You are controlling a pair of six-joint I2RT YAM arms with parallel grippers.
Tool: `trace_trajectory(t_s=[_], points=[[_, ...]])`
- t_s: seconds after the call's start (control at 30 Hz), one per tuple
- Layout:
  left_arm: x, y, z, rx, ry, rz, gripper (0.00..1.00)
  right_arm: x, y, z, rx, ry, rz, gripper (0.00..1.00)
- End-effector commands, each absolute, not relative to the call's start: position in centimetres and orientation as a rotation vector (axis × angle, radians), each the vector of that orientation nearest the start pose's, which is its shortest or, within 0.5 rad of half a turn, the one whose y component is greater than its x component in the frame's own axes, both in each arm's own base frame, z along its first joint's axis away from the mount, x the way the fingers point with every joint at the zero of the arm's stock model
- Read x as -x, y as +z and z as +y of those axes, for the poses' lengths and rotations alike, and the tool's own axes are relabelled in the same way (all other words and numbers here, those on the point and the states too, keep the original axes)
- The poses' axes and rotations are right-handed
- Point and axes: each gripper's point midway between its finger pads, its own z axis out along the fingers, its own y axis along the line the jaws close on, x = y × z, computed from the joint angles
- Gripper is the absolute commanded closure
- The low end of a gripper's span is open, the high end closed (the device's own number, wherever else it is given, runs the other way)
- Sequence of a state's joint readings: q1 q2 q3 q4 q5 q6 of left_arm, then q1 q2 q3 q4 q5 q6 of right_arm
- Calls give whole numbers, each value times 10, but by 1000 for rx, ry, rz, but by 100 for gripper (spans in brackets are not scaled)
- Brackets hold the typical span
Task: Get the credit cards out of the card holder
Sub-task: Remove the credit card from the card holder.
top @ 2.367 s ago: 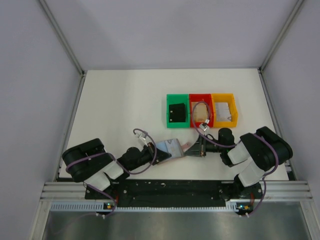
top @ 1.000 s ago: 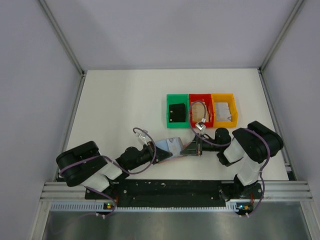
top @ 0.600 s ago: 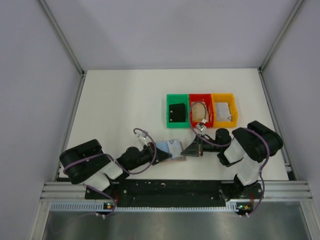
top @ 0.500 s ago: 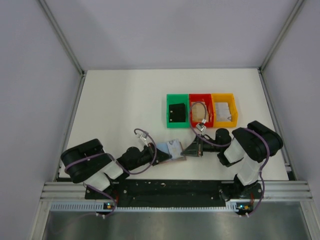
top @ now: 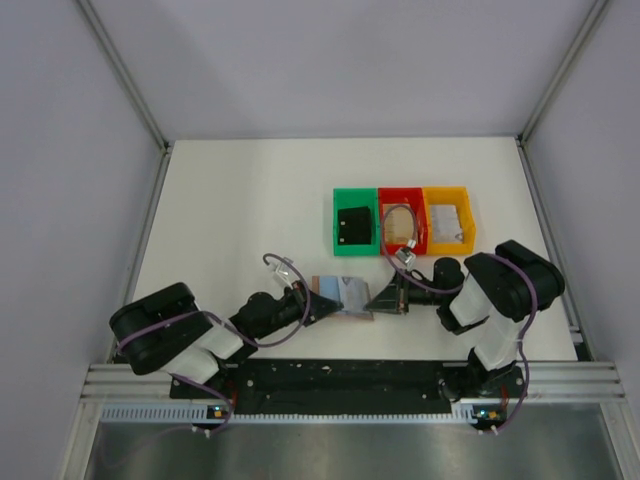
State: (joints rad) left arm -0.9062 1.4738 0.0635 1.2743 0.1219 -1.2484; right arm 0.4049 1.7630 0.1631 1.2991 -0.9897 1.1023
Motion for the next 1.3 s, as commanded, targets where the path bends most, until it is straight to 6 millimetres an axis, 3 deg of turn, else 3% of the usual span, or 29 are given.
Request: trace_trajectory(t_s=[0.0,0.23,0.47,0.67,0.8,1.03,1.17,1.27], points=[[-145,162,-278,156,-1780,1675,100,-170,74,251,128,1848,2145,100],[-146,145,-277,197,-1760,1744,100,-169,69,250,117,1842,2170,100],[-146,103,-257,370,-1647,1890,100,-170,59,248,86,1803,2217,100],[-149,87,-241,479,-1575,1927,100,-171,49,247,59,1762,2271,100],[-151,91,-237,472,-1560,1895,100,-172,38,243,26,1681,2349,100],[-150,72,-244,473,-1517,1995,100,-178,20,227,59,1407,2499,100],[-150,66,-260,398,-1497,2075,73,-180,17,222,75,1334,2529,95],[-153,66,-270,325,-1456,2119,61,-179,11,220,84,1297,2559,77]])
